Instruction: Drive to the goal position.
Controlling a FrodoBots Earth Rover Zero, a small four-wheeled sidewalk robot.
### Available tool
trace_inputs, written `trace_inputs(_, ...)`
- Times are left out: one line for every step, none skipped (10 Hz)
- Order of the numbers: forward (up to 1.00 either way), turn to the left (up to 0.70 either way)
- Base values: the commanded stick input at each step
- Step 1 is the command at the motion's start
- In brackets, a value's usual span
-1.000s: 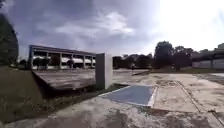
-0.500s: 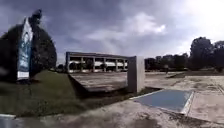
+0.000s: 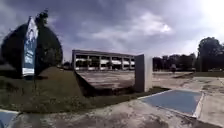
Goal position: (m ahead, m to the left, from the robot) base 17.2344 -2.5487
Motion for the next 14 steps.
trace_inputs(0.0, 0.0)
trace_inputs(0.0, -0.22)
trace_inputs(0.0, -0.66)
trace_inputs(0.0, -0.7)
trace_inputs(0.0, -0.7)
trace_inputs(0.0, -0.7)
trace_inputs(0.0, -0.7)
trace_inputs(0.0, -0.7)
trace_inputs(0.0, -0.7)
trace_inputs(0.0, -0.37)
trace_inputs(0.0, 0.0)
trace_inputs(0.0, 0.0)
trace_inputs(0.0, 0.0)
trace_inputs(0.0, 0.0)
